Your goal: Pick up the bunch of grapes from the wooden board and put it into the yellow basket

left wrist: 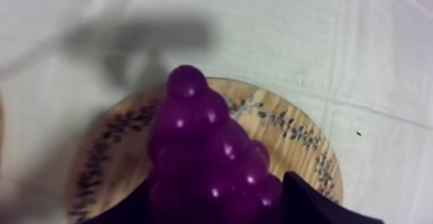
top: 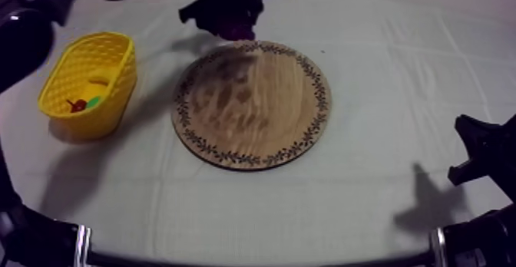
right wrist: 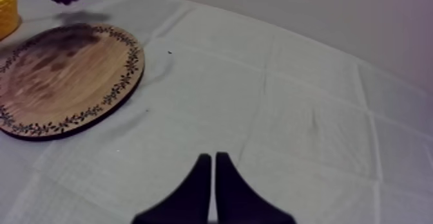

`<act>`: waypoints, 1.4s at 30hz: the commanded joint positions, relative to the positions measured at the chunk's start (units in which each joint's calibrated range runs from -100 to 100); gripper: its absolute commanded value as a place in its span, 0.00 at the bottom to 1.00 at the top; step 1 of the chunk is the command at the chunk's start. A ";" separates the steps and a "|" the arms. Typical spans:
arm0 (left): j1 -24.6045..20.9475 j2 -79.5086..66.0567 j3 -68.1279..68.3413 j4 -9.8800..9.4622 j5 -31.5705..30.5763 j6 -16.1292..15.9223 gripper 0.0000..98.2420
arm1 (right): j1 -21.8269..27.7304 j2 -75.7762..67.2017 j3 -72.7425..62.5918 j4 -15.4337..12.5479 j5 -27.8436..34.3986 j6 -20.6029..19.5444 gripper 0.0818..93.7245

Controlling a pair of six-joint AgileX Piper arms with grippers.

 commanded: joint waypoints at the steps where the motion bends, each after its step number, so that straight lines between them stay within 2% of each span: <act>1: -0.63 -10.99 12.08 0.16 -0.58 -0.94 0.51 | 0.02 -0.01 -0.03 0.01 0.00 -0.01 0.00; 10: -4.98 -35.39 41.62 -0.72 -2.95 -5.30 0.52 | 0.02 -0.01 -0.03 0.01 0.00 -0.01 0.00; 19: -11.65 -49.05 50.69 -3.08 -6.24 -9.43 0.51 | 0.02 -0.01 -0.03 0.01 0.00 -0.01 0.00; 30: -20.82 -47.54 46.98 -5.19 -13.58 -14.03 0.50 | 0.02 -0.01 -0.03 0.01 0.00 -0.01 0.00; 37: -23.11 -42.87 51.42 -6.31 -18.69 -15.40 0.50 | 0.02 -0.01 -0.03 0.01 0.00 -0.04 0.00; 42: -23.66 -40.12 56.66 -6.33 -21.79 -16.61 0.49 | 0.02 -0.01 -0.03 0.01 0.00 -0.06 0.00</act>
